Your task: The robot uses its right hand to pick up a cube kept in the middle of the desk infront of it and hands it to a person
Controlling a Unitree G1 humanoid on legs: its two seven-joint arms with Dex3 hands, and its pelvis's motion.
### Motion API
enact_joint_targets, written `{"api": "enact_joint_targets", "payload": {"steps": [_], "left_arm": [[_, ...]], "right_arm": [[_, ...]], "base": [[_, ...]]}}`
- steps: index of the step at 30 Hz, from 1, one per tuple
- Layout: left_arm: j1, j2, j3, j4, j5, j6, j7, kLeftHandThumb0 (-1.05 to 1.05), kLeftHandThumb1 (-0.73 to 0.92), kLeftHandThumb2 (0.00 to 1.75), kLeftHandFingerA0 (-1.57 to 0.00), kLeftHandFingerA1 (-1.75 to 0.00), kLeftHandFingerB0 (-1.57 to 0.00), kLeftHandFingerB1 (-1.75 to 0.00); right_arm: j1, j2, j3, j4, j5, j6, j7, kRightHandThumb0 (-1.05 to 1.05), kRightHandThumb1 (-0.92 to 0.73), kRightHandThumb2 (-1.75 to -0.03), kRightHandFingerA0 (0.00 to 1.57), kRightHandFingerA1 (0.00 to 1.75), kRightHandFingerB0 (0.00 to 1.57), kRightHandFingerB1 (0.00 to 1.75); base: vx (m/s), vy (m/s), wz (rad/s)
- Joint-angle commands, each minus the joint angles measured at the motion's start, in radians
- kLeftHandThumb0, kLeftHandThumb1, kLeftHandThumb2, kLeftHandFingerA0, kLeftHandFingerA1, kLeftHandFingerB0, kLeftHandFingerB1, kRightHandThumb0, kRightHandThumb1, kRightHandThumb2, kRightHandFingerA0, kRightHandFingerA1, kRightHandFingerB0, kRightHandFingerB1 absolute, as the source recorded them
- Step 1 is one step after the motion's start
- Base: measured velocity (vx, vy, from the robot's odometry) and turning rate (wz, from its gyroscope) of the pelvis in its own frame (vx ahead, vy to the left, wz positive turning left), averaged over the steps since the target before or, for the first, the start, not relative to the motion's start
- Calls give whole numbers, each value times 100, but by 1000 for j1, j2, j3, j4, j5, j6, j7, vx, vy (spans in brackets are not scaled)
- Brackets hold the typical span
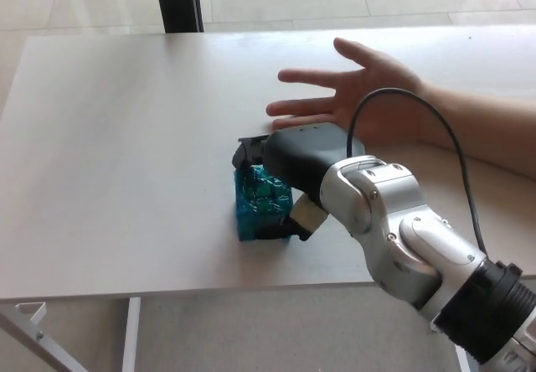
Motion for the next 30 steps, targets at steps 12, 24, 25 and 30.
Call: {"api": "enact_joint_targets", "payload": {"steps": [12, 24, 25, 30], "left_arm": [[-11, 13, 2, 0, 6, -10, 7, -59, 69, 61, -61, -57, -55, -44], [-11, 7, -10, 2, 18, -4, 15, -59, 71, 61, -62, -54, -56, -43], [-8, 8, -12, 1, 20, -13, 11, -60, 71, 62, -63, -56, -58, -44], [-6, 7, -3, -7, 6, -11, -7, -64, 71, 61, -59, -54, -56, -43]], "right_arm": [[130, -16, 77, 49, -225, 41, -359, -40, -54, -62, 82, 158, 58, 49], [226, -35, 81, 190, -226, -76, -734, -46, -61, -58, 80, 175, 85, 72], [233, -34, 77, 190, -216, -89, -739, -46, -61, -58, 80, 175, 85, 72], [256, -20, 53, 206, -175, -181, -842, -47, -45, -92, 118, 138, 79, 87]], "base": [[0, 0, 0], [0, 0, 0], [0, 0, 0], [0, 0, 0]]}}
